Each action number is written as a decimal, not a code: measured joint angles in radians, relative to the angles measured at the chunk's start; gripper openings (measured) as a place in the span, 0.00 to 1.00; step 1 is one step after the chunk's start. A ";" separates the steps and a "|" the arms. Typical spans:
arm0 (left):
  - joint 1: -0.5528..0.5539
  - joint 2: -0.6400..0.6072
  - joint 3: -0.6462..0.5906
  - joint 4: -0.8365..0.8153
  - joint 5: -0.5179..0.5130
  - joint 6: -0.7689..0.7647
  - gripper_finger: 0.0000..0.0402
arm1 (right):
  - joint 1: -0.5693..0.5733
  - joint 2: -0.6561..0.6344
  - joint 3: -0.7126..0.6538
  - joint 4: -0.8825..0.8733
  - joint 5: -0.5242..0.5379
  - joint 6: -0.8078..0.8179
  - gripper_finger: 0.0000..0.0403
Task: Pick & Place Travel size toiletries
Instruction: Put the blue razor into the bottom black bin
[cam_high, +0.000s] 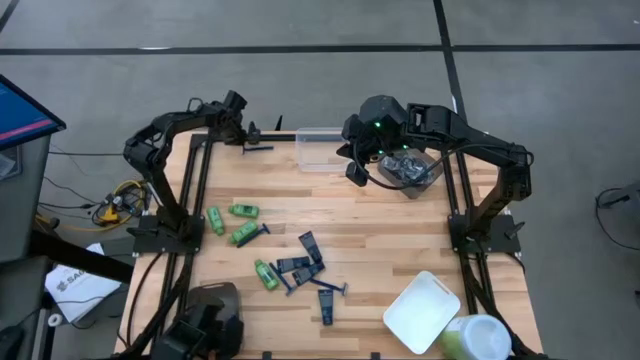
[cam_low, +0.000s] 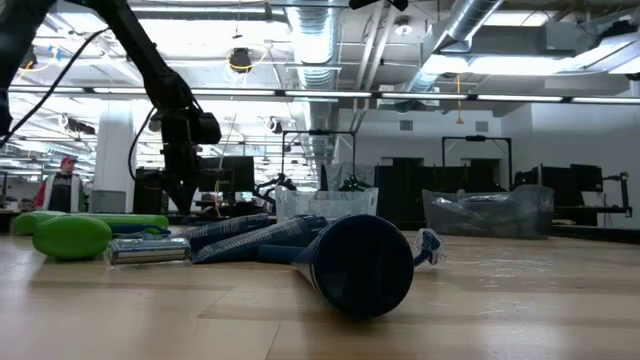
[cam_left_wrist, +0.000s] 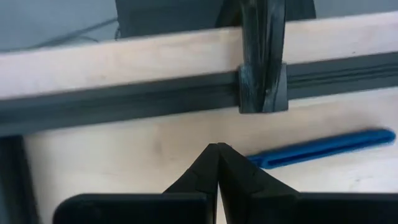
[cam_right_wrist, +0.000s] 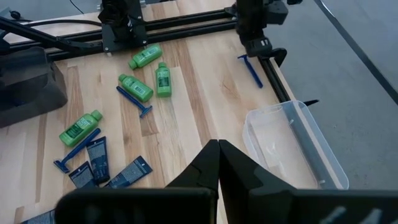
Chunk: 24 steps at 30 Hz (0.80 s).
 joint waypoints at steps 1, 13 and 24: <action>0.000 0.001 0.000 -0.003 0.007 -0.015 0.00 | 0.000 0.000 0.000 0.000 0.000 0.000 0.00; 0.015 -0.011 0.000 -0.027 0.003 -0.058 0.00 | 0.000 0.000 0.000 0.000 0.000 -0.003 0.00; 0.015 -0.011 0.000 -0.039 0.109 0.025 0.00 | 0.000 0.000 0.000 0.009 0.000 -0.003 0.00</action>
